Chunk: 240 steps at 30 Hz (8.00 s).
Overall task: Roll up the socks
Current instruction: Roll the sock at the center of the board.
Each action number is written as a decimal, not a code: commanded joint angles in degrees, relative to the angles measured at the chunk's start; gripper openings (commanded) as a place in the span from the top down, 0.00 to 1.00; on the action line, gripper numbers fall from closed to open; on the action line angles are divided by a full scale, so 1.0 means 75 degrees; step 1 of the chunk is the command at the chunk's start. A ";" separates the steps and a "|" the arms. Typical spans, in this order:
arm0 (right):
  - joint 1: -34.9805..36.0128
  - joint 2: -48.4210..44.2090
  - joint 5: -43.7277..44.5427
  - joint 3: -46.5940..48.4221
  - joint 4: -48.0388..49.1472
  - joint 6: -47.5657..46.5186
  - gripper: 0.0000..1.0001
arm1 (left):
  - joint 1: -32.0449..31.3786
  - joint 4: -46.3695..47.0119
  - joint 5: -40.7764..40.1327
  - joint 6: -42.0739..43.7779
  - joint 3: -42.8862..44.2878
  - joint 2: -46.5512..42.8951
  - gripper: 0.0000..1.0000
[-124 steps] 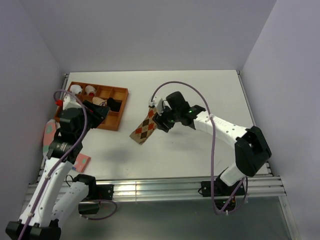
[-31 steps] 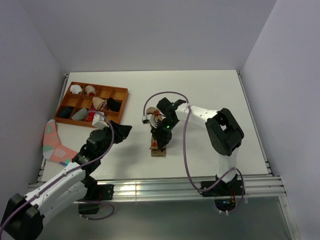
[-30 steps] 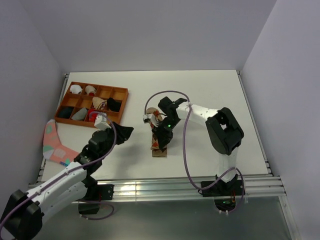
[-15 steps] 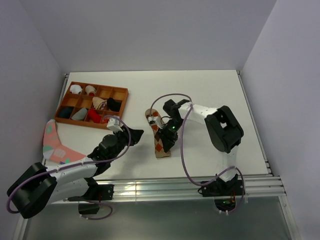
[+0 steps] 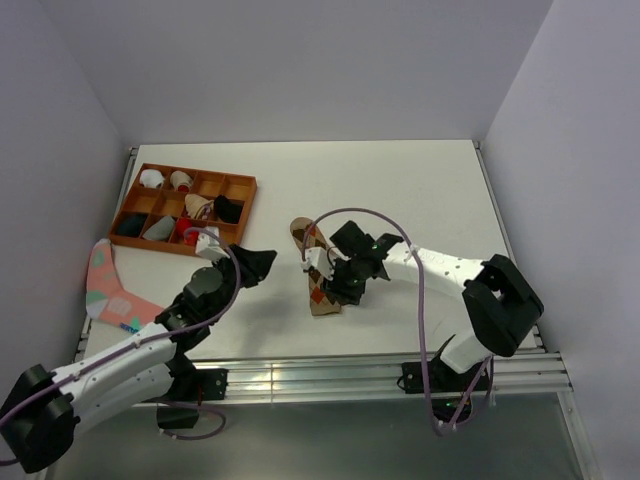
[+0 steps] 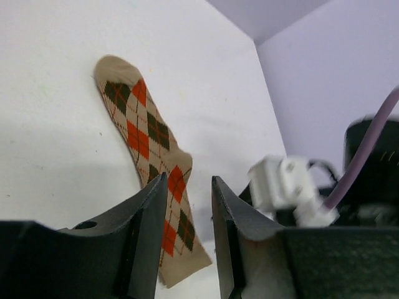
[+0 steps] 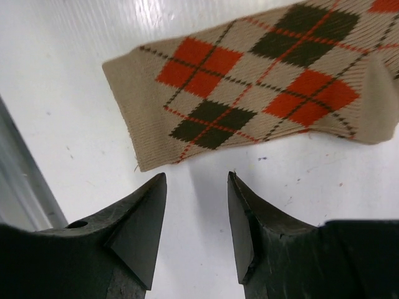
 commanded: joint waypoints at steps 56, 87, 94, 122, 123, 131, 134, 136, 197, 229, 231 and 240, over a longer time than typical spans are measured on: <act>0.2427 -0.0534 0.2547 -0.2183 0.3030 -0.0868 0.56 | 0.0246 -0.3389 -0.0827 -0.0244 0.2456 -0.1127 0.65; -0.0279 0.1995 -0.3170 0.1295 -0.1924 -0.1196 0.84 | -0.0351 -0.0144 -0.0710 0.1196 0.0710 -0.0623 0.89; -0.0702 0.3004 -0.4015 0.2152 -0.3378 -0.1712 0.84 | -0.1019 0.2279 0.0226 0.2344 -0.0379 0.0009 0.88; -0.1112 0.4494 -0.4250 0.2879 -0.4388 -0.1549 0.86 | -0.1406 0.5414 0.4153 0.2967 0.0111 0.5177 0.54; -0.1112 0.4494 -0.4238 0.2879 -0.4388 -0.1548 0.86 | -0.1418 0.5426 0.4223 0.2967 0.0146 0.5236 0.54; -0.1135 0.4517 -0.4203 0.2879 -0.4318 -0.1454 0.86 | -0.1418 0.5799 0.4574 0.2850 0.0135 0.5915 0.53; -0.1159 0.4482 -0.4191 0.2891 -0.4318 -0.1466 0.86 | -0.1430 0.5999 0.4645 0.2733 0.0112 0.6232 0.53; -0.1171 0.4447 -0.4191 0.2891 -0.4306 -0.1442 0.87 | -0.1441 0.6210 0.4704 0.2663 0.0088 0.6430 0.53; -0.2351 0.1542 -0.2152 0.1345 -0.1026 0.1311 0.52 | -0.1699 0.0424 0.2488 0.0858 0.1611 0.6057 1.00; 0.1231 -0.3089 0.1035 -0.2851 0.2444 -0.1700 0.53 | 0.0129 -0.3187 0.6309 0.0658 0.3451 0.7709 1.00; 0.1395 -0.2995 0.1140 -0.3014 0.2678 -0.1712 0.53 | 0.0164 -0.3258 0.6368 0.0716 0.3486 0.7825 1.00; 0.2157 -0.2621 0.2089 -0.3343 0.3627 -0.1899 0.53 | 0.0152 -0.3047 0.6626 0.0705 0.3311 0.8084 1.00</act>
